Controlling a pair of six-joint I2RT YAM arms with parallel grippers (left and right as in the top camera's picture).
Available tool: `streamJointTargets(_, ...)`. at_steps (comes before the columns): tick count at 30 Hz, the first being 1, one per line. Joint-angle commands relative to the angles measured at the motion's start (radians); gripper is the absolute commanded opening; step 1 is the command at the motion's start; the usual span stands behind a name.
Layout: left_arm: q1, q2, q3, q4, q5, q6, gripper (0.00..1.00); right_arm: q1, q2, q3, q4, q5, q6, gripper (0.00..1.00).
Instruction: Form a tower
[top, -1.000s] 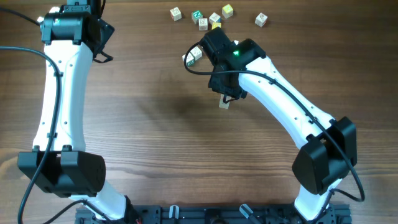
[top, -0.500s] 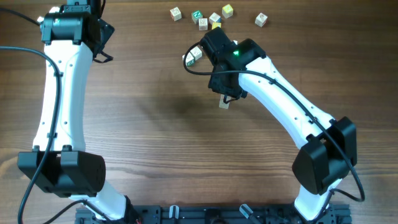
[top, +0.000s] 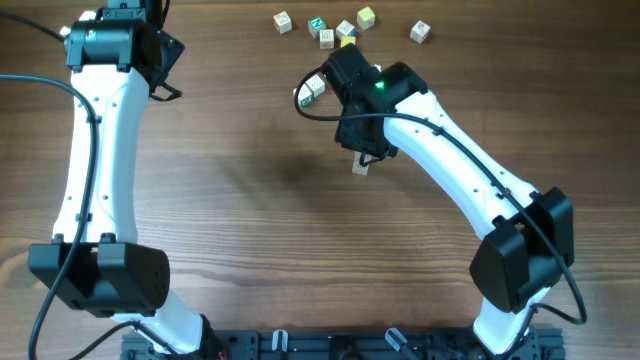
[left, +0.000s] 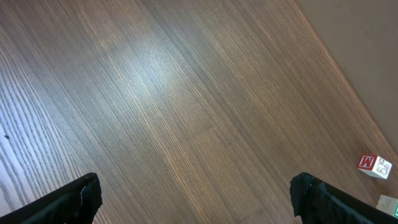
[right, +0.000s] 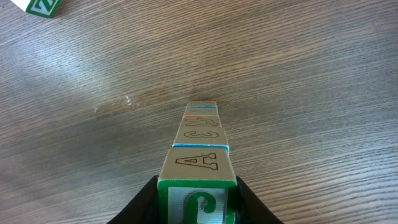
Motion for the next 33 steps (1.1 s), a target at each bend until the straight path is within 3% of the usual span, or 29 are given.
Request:
streamJointTargets(1, 0.003, 0.010, 0.004, 0.000, -0.020, 0.013, 1.00, -0.011, -0.003, -0.013, 0.005, -0.030, -0.002, 0.23)
streamJointTargets(12, 0.003, 0.010, 0.004, 0.000, -0.020, 0.013, 1.00, -0.011, -0.003, -0.013, 0.005, -0.031, 0.013, 0.22)
streamJointTargets(23, 0.003, 0.010, 0.004, 0.000, -0.020, 0.013, 1.00, -0.011, -0.003, -0.013, 0.004, -0.031, 0.013, 0.34)
streamJointTargets(33, 0.003, 0.010, 0.004, 0.000, -0.020, 0.013, 1.00, -0.011, -0.003, -0.013, 0.000, -0.031, 0.014, 0.37)
